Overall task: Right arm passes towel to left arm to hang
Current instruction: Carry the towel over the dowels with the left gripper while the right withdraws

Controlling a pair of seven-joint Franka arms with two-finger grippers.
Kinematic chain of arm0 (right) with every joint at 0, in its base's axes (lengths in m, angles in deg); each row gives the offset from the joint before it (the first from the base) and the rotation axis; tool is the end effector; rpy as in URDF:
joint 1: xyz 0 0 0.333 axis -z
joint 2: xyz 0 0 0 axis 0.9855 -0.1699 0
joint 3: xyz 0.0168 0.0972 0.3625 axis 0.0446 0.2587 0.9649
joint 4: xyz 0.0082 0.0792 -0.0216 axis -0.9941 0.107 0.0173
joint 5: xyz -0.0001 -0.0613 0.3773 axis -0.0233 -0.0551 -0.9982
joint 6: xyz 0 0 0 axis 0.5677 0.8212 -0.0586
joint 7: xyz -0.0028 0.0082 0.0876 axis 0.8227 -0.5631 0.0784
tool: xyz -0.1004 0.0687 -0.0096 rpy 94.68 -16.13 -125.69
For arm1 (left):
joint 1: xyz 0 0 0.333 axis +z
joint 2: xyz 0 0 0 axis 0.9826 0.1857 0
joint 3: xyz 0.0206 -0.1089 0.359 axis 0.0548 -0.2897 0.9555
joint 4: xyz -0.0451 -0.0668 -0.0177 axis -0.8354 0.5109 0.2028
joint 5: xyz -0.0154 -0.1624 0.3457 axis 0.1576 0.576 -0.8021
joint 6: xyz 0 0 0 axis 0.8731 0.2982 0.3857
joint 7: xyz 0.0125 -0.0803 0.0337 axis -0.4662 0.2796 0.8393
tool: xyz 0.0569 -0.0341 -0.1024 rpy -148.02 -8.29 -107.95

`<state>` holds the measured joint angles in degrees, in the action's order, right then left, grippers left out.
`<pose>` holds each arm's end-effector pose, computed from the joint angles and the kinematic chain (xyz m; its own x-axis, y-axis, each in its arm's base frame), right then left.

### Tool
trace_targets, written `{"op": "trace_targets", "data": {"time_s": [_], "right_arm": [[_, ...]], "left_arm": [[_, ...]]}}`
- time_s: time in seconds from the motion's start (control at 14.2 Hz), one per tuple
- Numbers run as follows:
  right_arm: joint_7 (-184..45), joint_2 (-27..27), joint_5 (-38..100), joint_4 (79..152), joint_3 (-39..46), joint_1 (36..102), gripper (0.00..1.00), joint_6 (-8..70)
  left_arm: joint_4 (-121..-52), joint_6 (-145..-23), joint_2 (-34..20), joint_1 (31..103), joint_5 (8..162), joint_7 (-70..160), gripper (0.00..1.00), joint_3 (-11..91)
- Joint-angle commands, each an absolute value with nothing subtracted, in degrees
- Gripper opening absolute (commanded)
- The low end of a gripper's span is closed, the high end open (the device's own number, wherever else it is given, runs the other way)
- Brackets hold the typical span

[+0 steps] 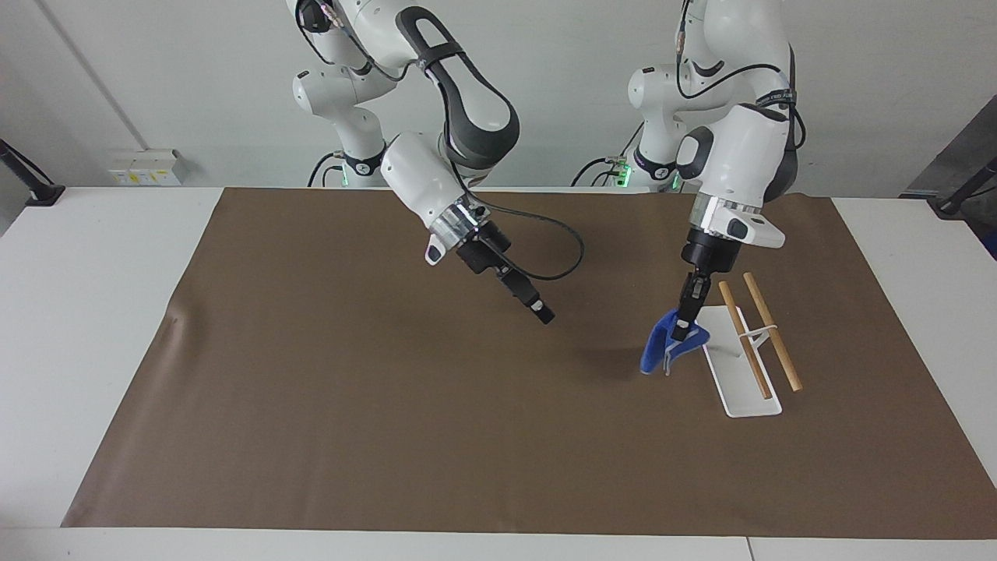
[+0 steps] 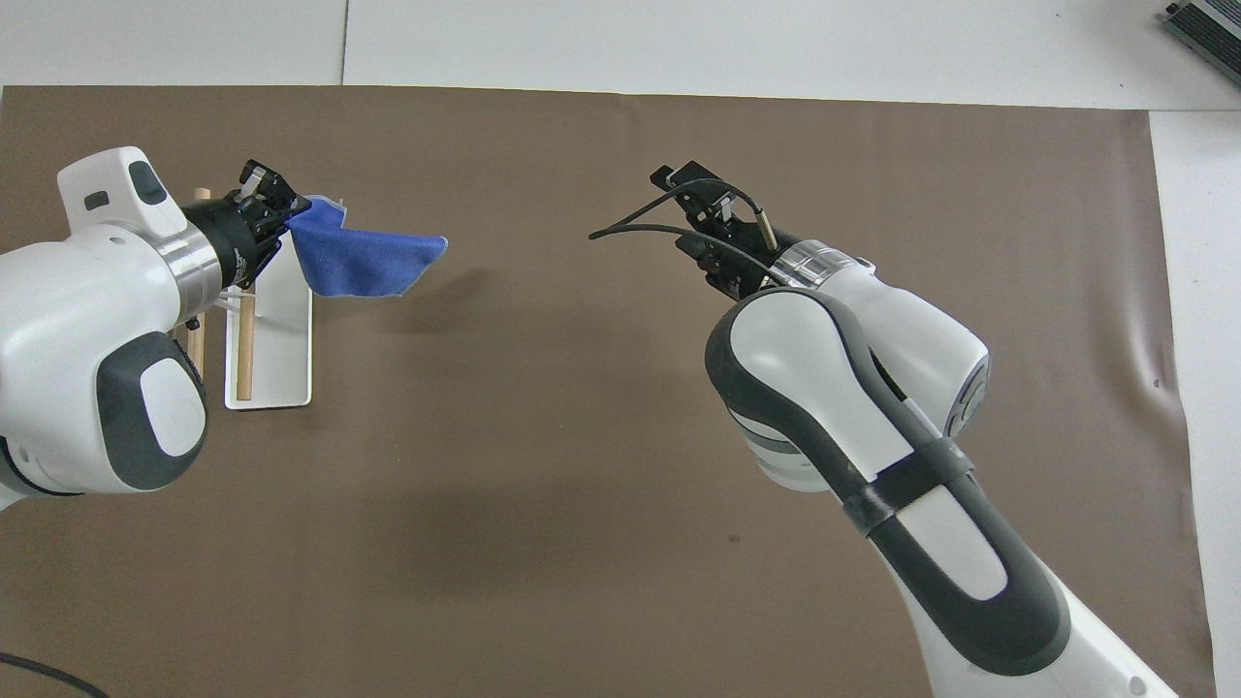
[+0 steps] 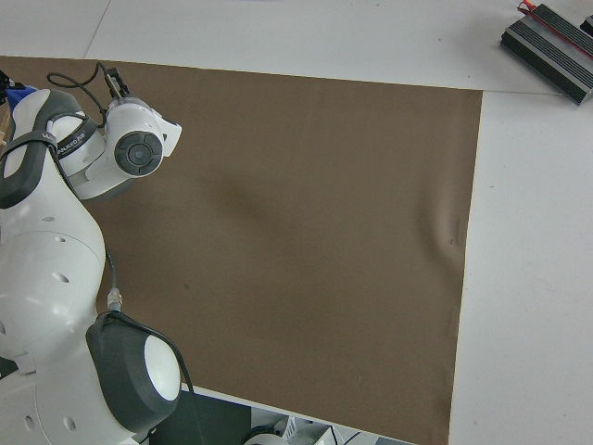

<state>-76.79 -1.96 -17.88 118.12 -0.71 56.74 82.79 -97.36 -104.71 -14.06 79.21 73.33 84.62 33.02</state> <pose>0.6262 0.2393 0.4648 0.6643 -0.7466 0.0367 -0.4033 -0.3993 -0.8233 0.5950 -0.0996 0.5233 0.5142 0.8432 0.1570 0.6429 -0.5000 0.5803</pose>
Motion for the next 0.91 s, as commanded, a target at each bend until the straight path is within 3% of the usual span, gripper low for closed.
{"op": "trace_targets", "data": {"time_s": [0.0,0.49,0.84], "right_arm": [[-71.31,-1.21,-6.86,120.45,-0.25,60.43,1.00,82.20],[-71.21,-1.13,38.40,119.40,-0.51,71.33,1.00,67.63],[-71.48,0.54,55.66,115.01,-0.60,75.55,1.00,54.63]], "left_arm": [[-97.07,-102.83,-14.25,79.65,74.14,81.99,0.00,34.65],[-94.53,-95.99,-14.34,79.74,73.27,81.73,0.00,42.91],[-87.60,-81.85,-14.95,79.74,65.10,81.82,0.00,50.64]]}}
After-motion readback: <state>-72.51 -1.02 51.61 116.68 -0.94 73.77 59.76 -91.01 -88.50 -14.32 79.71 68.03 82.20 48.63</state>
